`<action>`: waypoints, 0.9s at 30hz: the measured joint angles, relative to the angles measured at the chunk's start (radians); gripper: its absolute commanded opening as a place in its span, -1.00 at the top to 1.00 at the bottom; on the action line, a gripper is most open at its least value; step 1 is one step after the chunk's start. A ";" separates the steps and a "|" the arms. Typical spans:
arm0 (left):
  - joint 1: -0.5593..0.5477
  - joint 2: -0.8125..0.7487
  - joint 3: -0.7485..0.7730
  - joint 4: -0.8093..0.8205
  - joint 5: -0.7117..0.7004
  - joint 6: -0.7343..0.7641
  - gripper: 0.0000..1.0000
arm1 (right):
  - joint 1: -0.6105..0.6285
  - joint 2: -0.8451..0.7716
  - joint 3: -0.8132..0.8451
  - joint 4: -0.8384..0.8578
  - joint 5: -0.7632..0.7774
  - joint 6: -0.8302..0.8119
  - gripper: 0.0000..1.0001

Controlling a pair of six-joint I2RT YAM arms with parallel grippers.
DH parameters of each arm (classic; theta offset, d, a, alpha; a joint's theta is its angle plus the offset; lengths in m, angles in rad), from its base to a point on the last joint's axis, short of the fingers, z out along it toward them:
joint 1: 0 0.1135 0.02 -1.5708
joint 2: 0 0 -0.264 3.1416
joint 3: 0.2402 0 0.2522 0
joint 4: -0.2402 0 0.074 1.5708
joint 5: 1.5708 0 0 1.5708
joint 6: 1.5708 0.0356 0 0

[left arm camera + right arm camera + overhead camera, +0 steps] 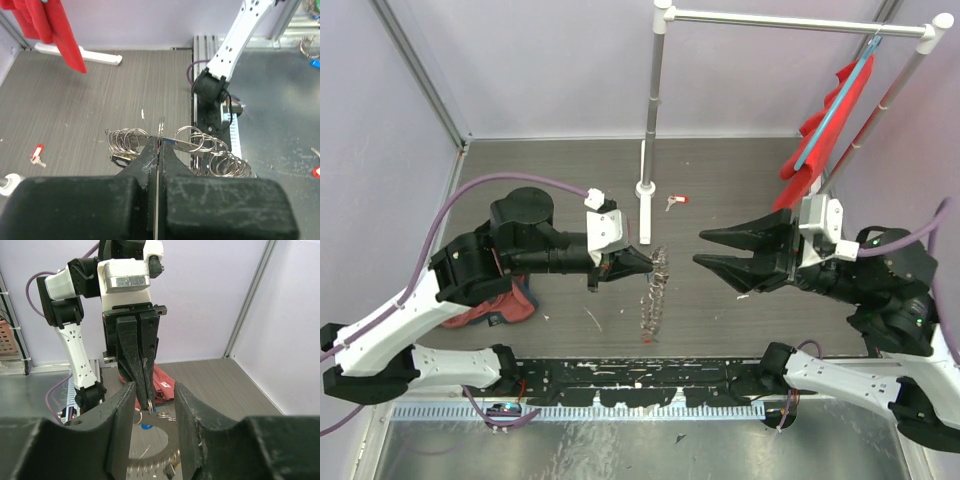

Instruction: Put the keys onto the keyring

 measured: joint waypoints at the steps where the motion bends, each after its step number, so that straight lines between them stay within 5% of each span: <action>1: 0.000 0.009 0.025 -0.039 -0.005 0.012 1.00 | 0.000 0.005 0.027 -0.030 0.004 -0.002 0.13; 11: 0.000 0.153 0.262 -0.405 -0.046 0.089 1.00 | 0.000 0.155 0.121 -0.274 -0.020 -0.005 0.11; 27: 0.000 0.259 0.379 -0.647 -0.124 0.113 1.00 | 0.000 0.211 -0.043 -0.230 -0.091 0.037 0.12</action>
